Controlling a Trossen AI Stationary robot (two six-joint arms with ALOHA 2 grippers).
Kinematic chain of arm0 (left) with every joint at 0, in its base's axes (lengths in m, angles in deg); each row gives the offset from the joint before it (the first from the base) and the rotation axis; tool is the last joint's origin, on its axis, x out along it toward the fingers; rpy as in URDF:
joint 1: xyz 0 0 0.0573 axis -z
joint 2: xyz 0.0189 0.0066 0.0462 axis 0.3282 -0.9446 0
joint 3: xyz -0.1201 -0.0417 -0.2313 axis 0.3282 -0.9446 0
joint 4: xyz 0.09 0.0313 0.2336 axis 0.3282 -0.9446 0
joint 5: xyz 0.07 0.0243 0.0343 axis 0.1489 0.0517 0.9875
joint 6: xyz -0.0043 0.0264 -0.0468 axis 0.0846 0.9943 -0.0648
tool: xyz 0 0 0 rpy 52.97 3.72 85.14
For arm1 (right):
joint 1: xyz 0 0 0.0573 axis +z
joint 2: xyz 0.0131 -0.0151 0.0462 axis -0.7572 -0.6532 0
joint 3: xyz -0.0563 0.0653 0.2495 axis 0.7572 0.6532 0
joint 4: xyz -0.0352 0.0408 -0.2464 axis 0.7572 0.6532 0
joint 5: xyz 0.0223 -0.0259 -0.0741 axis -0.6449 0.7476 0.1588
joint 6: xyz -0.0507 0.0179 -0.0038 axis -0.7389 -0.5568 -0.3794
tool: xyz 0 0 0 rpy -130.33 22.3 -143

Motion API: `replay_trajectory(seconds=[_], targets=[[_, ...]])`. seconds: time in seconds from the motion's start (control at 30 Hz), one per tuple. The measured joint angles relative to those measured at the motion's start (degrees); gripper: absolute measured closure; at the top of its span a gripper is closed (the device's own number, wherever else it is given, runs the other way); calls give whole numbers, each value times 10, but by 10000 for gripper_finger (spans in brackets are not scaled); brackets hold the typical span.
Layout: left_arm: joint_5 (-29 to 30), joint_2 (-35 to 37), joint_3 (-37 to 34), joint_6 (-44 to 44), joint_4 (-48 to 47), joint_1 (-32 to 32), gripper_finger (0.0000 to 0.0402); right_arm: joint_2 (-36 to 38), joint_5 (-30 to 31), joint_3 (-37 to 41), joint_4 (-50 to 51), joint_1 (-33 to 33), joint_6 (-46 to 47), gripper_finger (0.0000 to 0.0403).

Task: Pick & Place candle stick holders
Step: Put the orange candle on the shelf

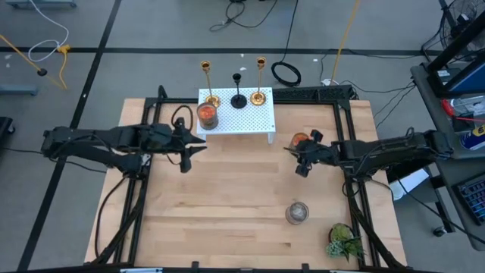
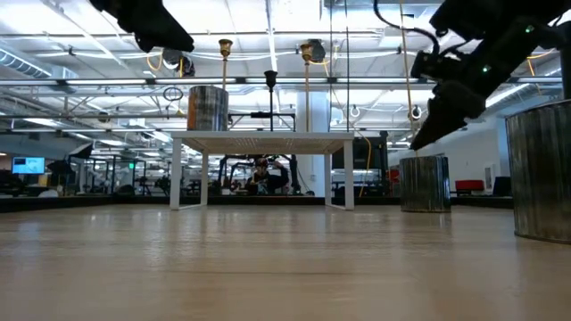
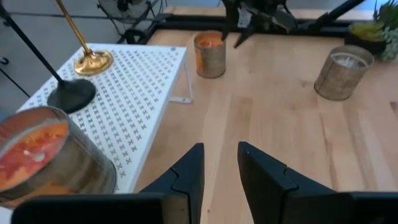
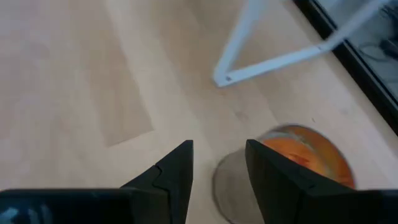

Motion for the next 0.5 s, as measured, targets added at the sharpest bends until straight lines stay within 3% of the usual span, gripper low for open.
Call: replay_trajectory(seconds=[0.23,0.5], targets=[[1,-11,0,0,2,0,298,-3,-2,0,38,-60,42,257],[1,-11,0,2,0,0,298,-3,-25,0,47,-72,57,258]])
